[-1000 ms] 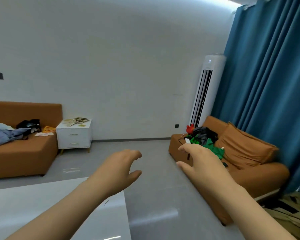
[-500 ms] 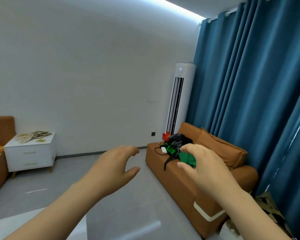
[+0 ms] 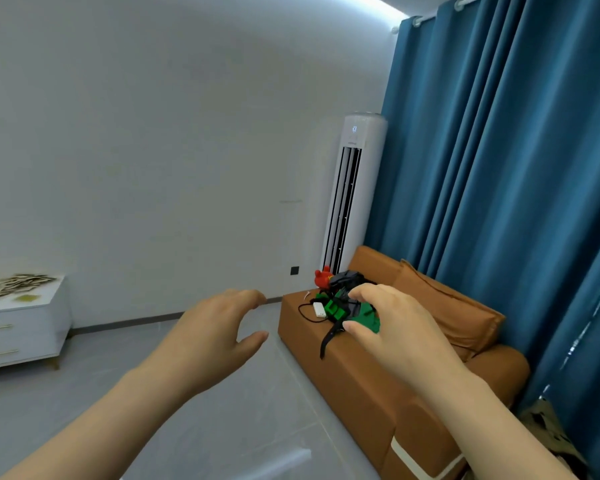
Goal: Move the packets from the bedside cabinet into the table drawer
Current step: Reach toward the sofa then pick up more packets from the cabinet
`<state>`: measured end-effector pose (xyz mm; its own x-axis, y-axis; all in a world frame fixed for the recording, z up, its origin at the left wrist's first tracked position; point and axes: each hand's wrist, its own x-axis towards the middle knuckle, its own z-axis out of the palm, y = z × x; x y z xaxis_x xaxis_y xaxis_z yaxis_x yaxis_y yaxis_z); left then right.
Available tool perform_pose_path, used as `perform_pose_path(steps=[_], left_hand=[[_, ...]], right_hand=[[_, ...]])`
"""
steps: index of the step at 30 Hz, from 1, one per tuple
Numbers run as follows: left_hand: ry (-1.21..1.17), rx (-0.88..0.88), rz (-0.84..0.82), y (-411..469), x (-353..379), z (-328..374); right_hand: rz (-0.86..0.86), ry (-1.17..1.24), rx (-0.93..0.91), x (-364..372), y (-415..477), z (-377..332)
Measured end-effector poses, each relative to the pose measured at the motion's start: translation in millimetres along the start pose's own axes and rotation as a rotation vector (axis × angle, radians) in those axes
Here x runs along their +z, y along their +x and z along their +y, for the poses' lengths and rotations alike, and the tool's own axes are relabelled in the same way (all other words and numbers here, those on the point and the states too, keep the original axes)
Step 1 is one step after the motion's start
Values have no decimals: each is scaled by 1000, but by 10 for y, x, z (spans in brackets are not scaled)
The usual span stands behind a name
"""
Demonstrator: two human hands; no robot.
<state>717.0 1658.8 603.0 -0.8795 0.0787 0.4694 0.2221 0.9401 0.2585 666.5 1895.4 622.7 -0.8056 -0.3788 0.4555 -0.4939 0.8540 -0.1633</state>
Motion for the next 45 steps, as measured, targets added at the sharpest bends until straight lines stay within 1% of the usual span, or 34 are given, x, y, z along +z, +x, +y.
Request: perform_pose_path(steps=[5, 10, 15, 20, 26, 32, 36, 40, 45], left_hand=[[21, -15, -14, 575, 348, -287], [40, -77, -20, 1165, 722, -601], [104, -182, -5, 1752, 906, -928], [143, -315, 23, 2126, 1084, -1345], [178, -453, 9, 2355, 1257, -2025], [190, -546, 22, 2617, 1251, -3034], [207, -600, 47, 2794, 1115, -3778], [220, -644, 37, 2978, 991, -4494], [210, -694, 37, 3175, 1004, -5262]], right_hand=[[-36, 19, -9, 398, 616, 309], [-69, 68, -41, 837, 1335, 649], [-112, 118, -127, 1219, 2187, 906], [-164, 204, -247, 1668, 2981, 902], [-233, 300, -375, 2348, 3746, 517], [-268, 340, -463, 3061, 4565, -95], [-307, 356, -485, 3478, 5158, -586], [-336, 359, -499, 3874, 5695, -1085], [-386, 374, -529, 4371, 6255, -1518]])
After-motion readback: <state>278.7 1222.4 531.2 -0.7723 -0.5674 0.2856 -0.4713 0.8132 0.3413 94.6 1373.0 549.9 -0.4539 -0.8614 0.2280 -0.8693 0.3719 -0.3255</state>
